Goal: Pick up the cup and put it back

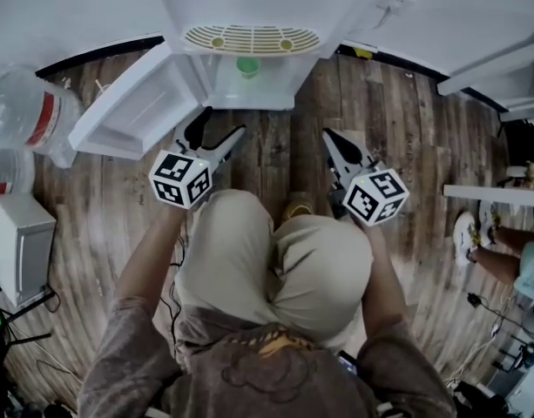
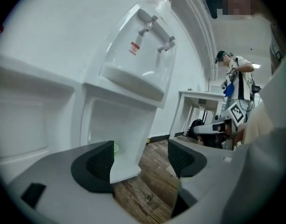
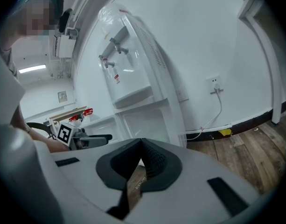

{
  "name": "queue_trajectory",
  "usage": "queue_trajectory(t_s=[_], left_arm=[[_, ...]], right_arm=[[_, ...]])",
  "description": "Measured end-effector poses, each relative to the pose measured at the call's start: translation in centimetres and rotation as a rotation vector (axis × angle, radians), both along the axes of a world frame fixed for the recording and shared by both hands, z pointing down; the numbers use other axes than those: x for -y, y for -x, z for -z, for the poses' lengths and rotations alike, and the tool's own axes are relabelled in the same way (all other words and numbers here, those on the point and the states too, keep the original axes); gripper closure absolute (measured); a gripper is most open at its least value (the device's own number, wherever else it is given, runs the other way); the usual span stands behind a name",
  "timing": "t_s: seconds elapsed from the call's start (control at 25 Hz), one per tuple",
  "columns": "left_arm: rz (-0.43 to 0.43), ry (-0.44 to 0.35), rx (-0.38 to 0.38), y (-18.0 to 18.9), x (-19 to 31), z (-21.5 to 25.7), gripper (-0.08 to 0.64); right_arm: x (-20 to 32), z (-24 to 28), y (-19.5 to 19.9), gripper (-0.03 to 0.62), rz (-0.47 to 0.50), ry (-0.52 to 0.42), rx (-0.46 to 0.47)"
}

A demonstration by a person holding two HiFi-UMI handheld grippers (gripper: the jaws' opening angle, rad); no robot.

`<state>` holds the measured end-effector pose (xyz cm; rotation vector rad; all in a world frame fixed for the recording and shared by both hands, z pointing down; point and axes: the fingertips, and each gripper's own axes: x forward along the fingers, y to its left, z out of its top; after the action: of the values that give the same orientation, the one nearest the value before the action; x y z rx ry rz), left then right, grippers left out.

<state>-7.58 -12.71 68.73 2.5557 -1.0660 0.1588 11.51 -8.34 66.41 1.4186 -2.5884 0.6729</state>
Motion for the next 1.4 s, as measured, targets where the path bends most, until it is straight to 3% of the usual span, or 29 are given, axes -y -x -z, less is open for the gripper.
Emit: queue_trajectory(t_s=[0.44, 0.8, 0.92, 1.2, 1.4], left_arm=[[-0.009, -0.068, 0.008, 1.5, -4.2, 6.4, 0.229], [0.017, -0.094, 0.04, 2.2, -4.9, 7.0, 0.497], [0.023, -0.102, 0.043, 2.4, -4.8, 6.9, 0.546], [0.023, -0.111, 0.038, 2.0, -4.2, 6.7, 0.557], [-0.004, -0.132, 0.02, 0.2, -3.8, 10.0, 0.557]], right_arm=[[0.8, 2.9, -1.9, 0.591, -0.047, -0.049, -0.014], [-0.1, 3.8, -2.3, 0.591, -0.041, -0.056, -0.004], [0.0, 4.1, -1.8, 0.591, -0.029, -0.06, -0.002], [0.2, 4.5, -1.3, 0.591, -0.003, -0.069, -0.015], [-0.1, 8.4, -1.8, 0.591, 0.046, -0.096, -0.033]])
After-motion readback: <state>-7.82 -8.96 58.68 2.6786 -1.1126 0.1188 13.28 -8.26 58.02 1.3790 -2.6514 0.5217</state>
